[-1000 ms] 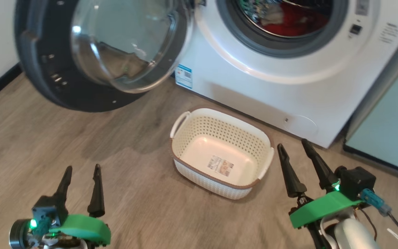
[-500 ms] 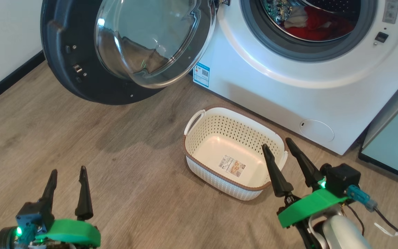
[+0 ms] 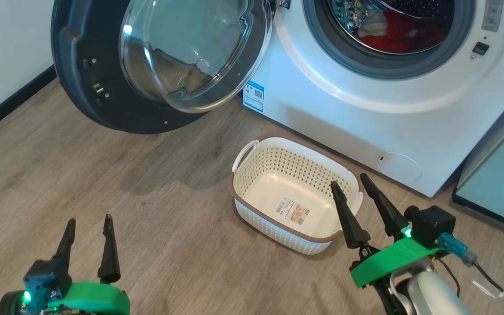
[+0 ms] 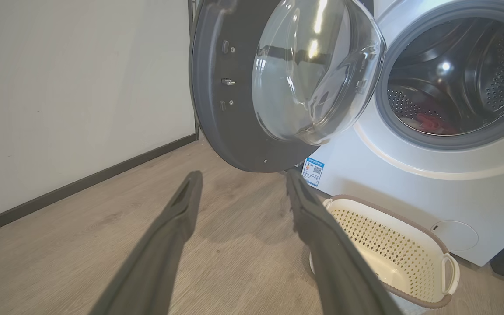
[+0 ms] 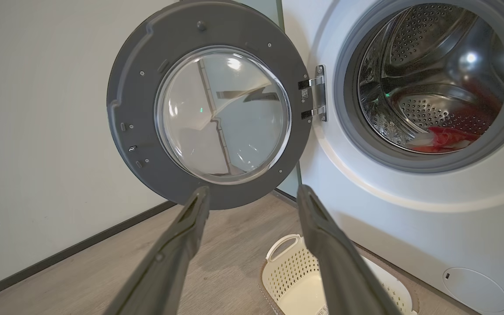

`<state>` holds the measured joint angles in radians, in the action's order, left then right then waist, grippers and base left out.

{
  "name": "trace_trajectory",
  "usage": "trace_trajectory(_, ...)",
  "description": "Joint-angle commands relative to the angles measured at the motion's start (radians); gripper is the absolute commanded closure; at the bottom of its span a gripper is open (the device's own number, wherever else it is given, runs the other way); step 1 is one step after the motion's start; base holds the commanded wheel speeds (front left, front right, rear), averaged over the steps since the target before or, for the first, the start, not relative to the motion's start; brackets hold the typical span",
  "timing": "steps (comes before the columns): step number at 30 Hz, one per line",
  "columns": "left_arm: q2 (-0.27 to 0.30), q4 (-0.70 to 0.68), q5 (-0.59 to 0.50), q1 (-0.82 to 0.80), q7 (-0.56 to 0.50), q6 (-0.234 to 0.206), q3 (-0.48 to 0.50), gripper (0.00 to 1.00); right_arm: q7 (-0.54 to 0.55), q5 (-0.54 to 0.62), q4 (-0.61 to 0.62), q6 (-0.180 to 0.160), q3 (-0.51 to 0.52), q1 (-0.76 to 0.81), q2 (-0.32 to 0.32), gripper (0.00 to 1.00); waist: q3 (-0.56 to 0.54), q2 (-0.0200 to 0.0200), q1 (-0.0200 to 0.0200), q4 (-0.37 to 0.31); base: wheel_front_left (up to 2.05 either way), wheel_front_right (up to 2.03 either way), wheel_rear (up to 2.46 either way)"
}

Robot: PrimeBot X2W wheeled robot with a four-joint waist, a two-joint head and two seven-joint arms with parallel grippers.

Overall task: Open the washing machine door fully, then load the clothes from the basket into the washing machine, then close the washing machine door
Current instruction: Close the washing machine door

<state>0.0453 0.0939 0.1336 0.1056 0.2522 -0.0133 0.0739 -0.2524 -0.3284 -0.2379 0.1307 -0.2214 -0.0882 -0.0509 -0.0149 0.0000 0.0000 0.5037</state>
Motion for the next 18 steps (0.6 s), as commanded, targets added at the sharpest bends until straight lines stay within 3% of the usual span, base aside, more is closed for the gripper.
trace_trajectory(1,0.005,-0.036,0.001,-0.041,0.010,-0.005,0.030,0.00,-0.009,-0.003,0.032,0.000,-0.016,-0.037,0.001,0.00,0.002,0.0000,0.0000,0.000,0.00,0.00,0.00)
trace_trajectory(12,0.005,-0.047,0.017,-0.045,0.010,-0.021,0.021,0.00,-0.009,0.005,0.034,0.000,-0.015,-0.038,0.001,0.00,0.007,0.0000,0.0000,-0.001,0.00,0.00,0.00)
trace_trajectory(13,0.005,-0.051,0.021,-0.045,0.010,-0.017,0.020,0.58,-0.009,0.006,0.035,0.000,-0.017,-0.038,0.001,0.00,0.008,0.0000,0.0000,-0.001,0.00,0.00,0.00)
trace_trajectory(14,0.005,-0.057,0.024,-0.044,0.010,-0.013,0.019,1.00,-0.009,0.007,0.035,0.000,-0.018,-0.037,0.001,0.00,0.009,0.0000,0.0000,-0.001,0.00,0.00,0.00)
trace_trajectory(18,0.005,-0.088,0.032,-0.044,0.010,-0.018,0.020,1.00,-0.009,0.015,0.040,0.000,-0.019,-0.041,0.001,0.00,0.025,0.0000,0.0000,0.001,0.00,0.00,0.00)
